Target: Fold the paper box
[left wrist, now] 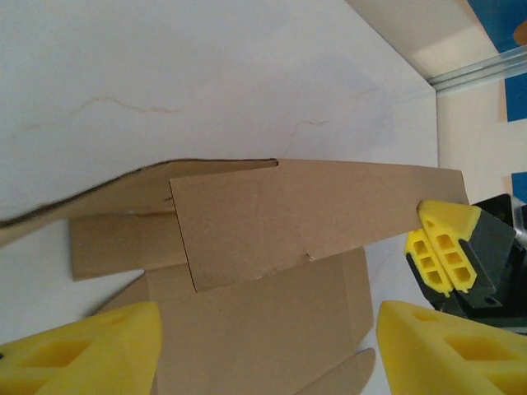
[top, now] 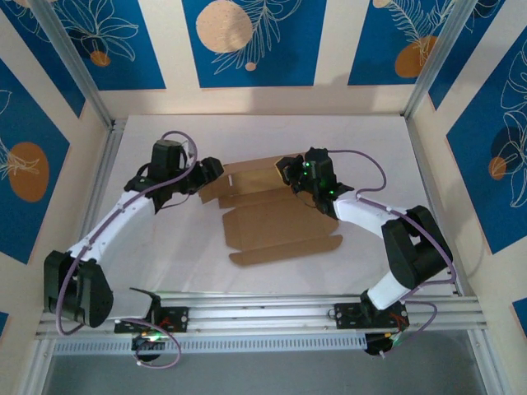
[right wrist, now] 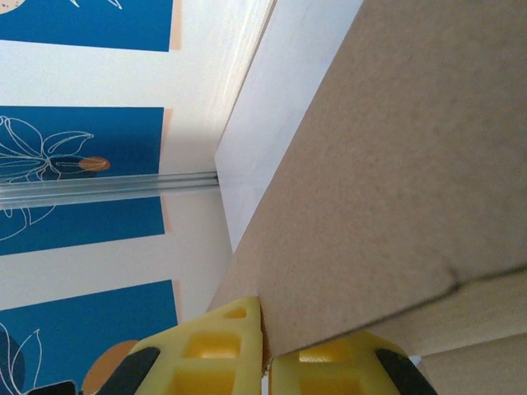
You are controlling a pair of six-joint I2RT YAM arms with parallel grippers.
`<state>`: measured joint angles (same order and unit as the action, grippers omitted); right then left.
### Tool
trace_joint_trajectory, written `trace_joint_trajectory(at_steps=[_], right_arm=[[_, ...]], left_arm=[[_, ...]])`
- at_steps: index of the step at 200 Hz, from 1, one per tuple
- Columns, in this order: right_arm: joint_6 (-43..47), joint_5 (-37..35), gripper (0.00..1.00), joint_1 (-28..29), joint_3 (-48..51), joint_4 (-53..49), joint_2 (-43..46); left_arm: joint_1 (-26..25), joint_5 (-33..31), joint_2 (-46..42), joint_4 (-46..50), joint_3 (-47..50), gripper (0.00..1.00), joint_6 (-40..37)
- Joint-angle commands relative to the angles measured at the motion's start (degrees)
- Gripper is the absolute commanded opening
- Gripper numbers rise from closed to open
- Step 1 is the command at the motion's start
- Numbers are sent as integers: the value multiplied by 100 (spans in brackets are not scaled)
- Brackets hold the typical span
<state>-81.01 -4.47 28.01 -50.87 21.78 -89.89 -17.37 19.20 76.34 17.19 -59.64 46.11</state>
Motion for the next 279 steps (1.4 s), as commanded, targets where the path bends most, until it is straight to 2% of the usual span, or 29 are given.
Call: trace_joint_trajectory(at_steps=[1,94,168,201,239,253,259,266,279], right_arm=[[121,36,10,12,108,-218,232],[101,-14,10,151,84,-253,254],[36,-80,10,291,103,-279,230],[41,-137,10,337,183,-288,276],[-35,-185,9,345,286,-285,330],[-48,-203,9,346,305,-288,338],[-43,-227,9,346,306,-297,345],[-43,-260,9,329,306,-329,359],[-53,-304,9,265,278,-429,412]], left_arm=[[5,339,67,-499,64,70,408],[-230,228,617,-1063,58,70,477],[-706,286,1090,-2045,168,68,1165],[-711,75,1041,-2297,295,58,1313],[-707,5,1065,-2572,434,27,1440],[-705,52,1110,-2683,462,21,1484],[-707,62,1120,-2694,462,21,1476],[-707,70,1114,-2675,466,27,1448],[-702,2,1028,-2448,446,49,1273]])
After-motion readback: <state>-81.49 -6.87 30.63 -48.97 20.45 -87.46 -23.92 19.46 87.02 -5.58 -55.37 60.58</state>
